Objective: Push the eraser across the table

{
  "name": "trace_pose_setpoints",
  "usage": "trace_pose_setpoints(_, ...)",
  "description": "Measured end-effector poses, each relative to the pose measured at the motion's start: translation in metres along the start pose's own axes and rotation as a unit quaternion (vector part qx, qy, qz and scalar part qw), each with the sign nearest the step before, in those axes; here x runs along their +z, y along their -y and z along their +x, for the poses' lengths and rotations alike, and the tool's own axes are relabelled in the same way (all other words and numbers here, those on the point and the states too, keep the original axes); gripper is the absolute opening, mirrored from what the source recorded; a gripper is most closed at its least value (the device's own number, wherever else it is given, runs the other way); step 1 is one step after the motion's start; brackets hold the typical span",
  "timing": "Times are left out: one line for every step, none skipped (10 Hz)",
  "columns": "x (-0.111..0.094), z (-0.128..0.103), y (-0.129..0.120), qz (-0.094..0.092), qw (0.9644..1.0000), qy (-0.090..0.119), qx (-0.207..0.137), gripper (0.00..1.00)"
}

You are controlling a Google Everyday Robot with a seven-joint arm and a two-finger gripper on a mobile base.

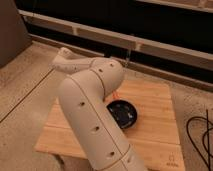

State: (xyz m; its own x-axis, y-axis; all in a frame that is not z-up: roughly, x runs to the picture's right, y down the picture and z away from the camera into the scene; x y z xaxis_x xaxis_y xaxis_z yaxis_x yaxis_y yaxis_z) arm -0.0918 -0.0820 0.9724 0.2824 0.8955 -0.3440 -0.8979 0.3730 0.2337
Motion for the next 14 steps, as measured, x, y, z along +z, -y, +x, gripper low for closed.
trace_pose_setpoints(0.008, 0.009, 0.014, 0.014, 0.9997, -0.011, 0.014, 0.65)
trace_pose_setpoints(0.018, 0.021, 0.016, 0.022, 0.9992, -0.027, 0.022, 0.65)
trace_pose_setpoints(0.026, 0.030, 0.004, 0.021, 0.9989, -0.039, 0.017, 0.65)
trace_pose_setpoints(0.028, 0.033, -0.013, 0.015, 0.9989, -0.044, 0.006, 0.65)
trace_pose_setpoints(0.028, 0.034, -0.030, 0.008, 0.9989, -0.045, -0.008, 0.65)
trace_pose_setpoints(0.026, 0.032, -0.050, 0.000, 0.9988, -0.044, -0.023, 0.65)
trace_pose_setpoints(0.024, 0.033, -0.067, -0.008, 0.9983, -0.045, -0.036, 0.65)
trace_pose_setpoints(0.023, 0.033, -0.077, -0.015, 0.9980, -0.046, -0.042, 0.65)
trace_pose_setpoints(0.020, 0.036, -0.096, -0.030, 0.9971, -0.048, -0.050, 0.65)
trace_pose_setpoints(0.016, 0.037, -0.110, -0.043, 0.9964, -0.048, -0.055, 0.65)
trace_pose_setpoints(0.012, 0.038, -0.122, -0.055, 0.9957, -0.047, -0.059, 0.65)
trace_pose_setpoints(0.003, 0.035, -0.135, -0.068, 0.9950, -0.040, -0.061, 0.65)
trace_pose_setpoints(-0.003, 0.032, -0.143, -0.076, 0.9945, -0.035, -0.063, 0.65)
trace_pose_setpoints(-0.011, 0.028, -0.150, -0.083, 0.9940, -0.028, -0.064, 0.65)
